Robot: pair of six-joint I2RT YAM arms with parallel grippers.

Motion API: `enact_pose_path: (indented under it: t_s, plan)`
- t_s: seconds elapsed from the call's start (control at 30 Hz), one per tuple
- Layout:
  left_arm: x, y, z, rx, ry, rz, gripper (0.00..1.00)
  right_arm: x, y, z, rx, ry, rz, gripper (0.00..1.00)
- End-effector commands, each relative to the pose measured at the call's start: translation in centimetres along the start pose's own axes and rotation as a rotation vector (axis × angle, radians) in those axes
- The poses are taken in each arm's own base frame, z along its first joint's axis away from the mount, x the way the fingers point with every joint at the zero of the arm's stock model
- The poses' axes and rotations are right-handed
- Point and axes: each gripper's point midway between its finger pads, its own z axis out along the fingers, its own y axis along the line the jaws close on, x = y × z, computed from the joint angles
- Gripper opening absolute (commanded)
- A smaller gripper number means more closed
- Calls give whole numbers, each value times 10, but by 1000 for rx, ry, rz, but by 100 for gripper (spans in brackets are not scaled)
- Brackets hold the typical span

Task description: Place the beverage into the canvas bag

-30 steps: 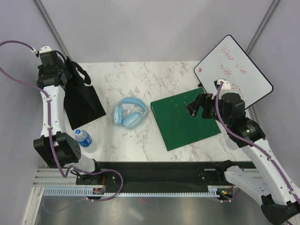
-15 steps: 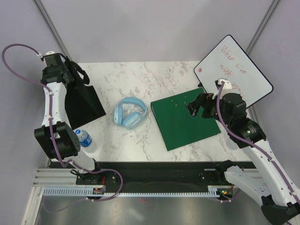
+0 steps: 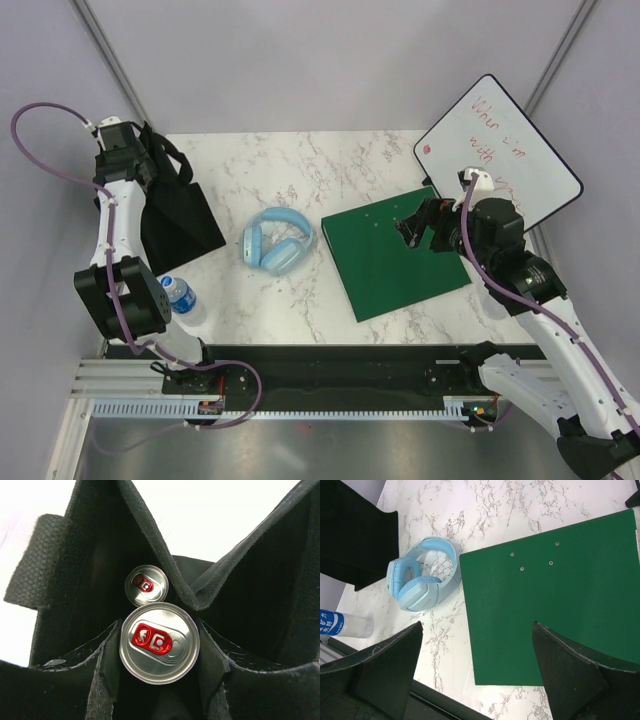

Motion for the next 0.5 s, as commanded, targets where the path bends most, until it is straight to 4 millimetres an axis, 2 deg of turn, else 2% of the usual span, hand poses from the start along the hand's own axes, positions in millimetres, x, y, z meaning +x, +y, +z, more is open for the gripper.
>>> enact_pose_path:
  t_s: [0.0, 0.23, 0.3, 0.33, 0.47]
  plan:
    - [0, -9, 8, 28, -16, -65, 8, -4, 1, 5, -11, -28, 1, 98]
    - [24, -4, 16, 2, 37, -42, 12, -5, 3, 5, -17, -29, -2, 98]
    - [28, -3, 19, -6, 45, -39, 19, -6, 2, 5, -17, -32, -1, 98]
    - [31, -3, 20, -6, 51, -39, 26, -5, 2, 5, -16, -30, 3, 98]
    - [35, -5, 25, -2, 66, -32, 34, -4, 4, 4, -24, -29, 5, 98]
